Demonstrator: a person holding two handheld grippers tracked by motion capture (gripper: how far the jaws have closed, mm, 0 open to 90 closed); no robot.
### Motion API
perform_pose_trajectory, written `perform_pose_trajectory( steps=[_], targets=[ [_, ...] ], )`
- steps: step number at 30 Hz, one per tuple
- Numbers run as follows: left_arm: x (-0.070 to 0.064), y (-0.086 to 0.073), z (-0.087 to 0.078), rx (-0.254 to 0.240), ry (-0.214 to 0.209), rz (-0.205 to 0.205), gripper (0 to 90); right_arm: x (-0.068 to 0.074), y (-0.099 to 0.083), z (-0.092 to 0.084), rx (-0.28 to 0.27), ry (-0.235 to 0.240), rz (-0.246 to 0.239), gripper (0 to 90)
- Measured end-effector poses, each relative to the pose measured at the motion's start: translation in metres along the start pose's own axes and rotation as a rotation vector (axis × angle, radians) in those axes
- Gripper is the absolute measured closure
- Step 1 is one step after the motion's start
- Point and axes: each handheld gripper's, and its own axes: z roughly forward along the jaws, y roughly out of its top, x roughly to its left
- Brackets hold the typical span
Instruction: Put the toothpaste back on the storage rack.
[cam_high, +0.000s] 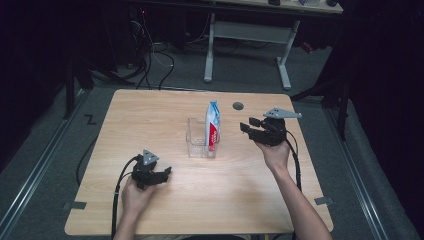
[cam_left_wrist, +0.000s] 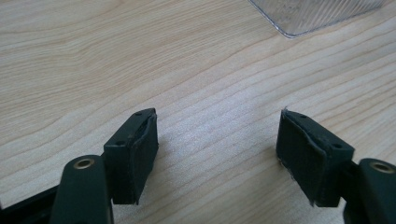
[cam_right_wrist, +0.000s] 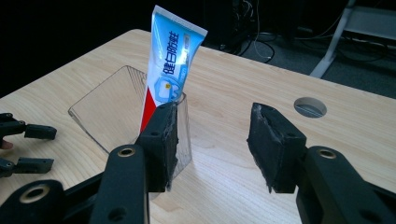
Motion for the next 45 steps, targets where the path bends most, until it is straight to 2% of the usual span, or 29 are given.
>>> perform_pose_trajectory(
  steps=[33,45],
  targets=[
    [0.000,0.000,0.000,-0.001,0.000,-0.001,30.0,-0.015,-0.023,-0.026,-0.022,-0.026,0.058,52.5],
    [0.000,0.000,0.000,0.000,0.001,0.000,29.9,-0.022,-0.037,-0.034,-0.020,-0.038,0.087,52.5]
  ],
)
